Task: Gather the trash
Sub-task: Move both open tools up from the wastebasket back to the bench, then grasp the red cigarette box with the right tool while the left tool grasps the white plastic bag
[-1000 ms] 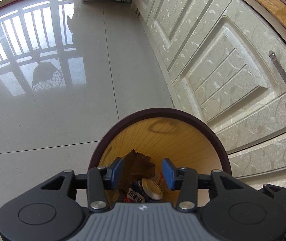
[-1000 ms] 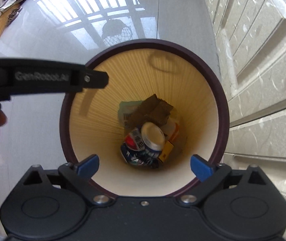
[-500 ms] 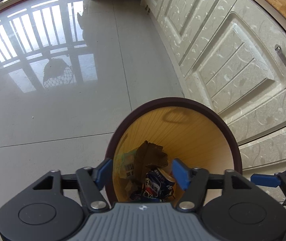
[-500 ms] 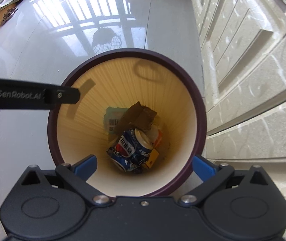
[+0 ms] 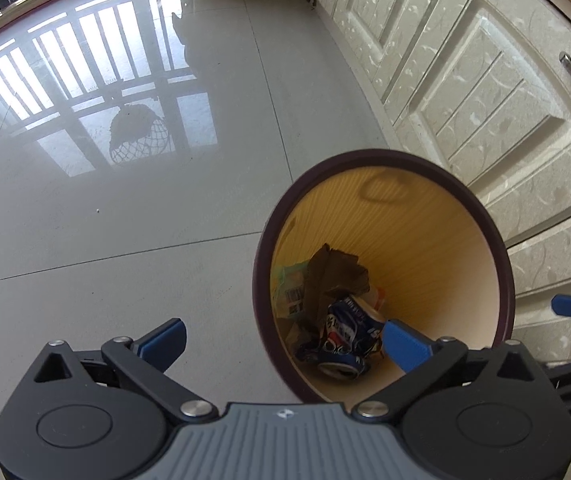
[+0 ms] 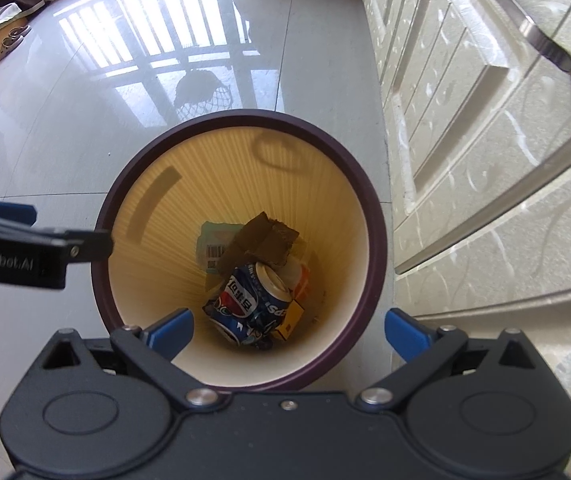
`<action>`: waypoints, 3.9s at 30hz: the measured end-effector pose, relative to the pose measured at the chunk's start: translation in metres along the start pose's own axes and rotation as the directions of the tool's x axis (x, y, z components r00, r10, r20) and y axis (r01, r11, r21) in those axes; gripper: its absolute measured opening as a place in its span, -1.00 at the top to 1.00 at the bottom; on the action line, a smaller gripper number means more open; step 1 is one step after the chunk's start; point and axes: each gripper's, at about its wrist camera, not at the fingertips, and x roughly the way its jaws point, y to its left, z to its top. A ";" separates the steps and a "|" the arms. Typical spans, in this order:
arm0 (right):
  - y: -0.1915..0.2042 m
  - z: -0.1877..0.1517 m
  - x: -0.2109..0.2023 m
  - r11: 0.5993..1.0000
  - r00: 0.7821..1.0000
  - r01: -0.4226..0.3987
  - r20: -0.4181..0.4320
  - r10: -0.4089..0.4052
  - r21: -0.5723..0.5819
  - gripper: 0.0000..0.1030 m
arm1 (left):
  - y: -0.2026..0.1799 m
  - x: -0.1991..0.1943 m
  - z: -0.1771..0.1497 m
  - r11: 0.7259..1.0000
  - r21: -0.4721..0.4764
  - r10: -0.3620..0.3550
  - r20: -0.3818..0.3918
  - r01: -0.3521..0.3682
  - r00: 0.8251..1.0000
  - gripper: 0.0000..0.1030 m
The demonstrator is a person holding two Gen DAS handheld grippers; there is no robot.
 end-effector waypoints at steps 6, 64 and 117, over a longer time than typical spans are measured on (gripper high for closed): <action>-0.002 -0.004 -0.007 1.000 1.000 0.014 0.020 -0.014 0.002 -0.99 | 0.004 -0.003 -0.014 0.999 0.021 0.030 -0.031 -0.029 0.999 -1.00; -0.011 -0.075 -0.298 0.982 0.802 0.181 0.569 -0.183 0.061 -0.99 | -0.047 -0.272 -0.078 1.000 -0.023 0.007 0.541 0.007 0.841 -1.00; -0.400 -0.011 -0.261 0.649 0.661 -0.014 0.495 -0.565 0.760 -1.00 | -0.358 -0.191 0.065 0.832 0.493 -0.521 0.530 0.257 0.670 -1.00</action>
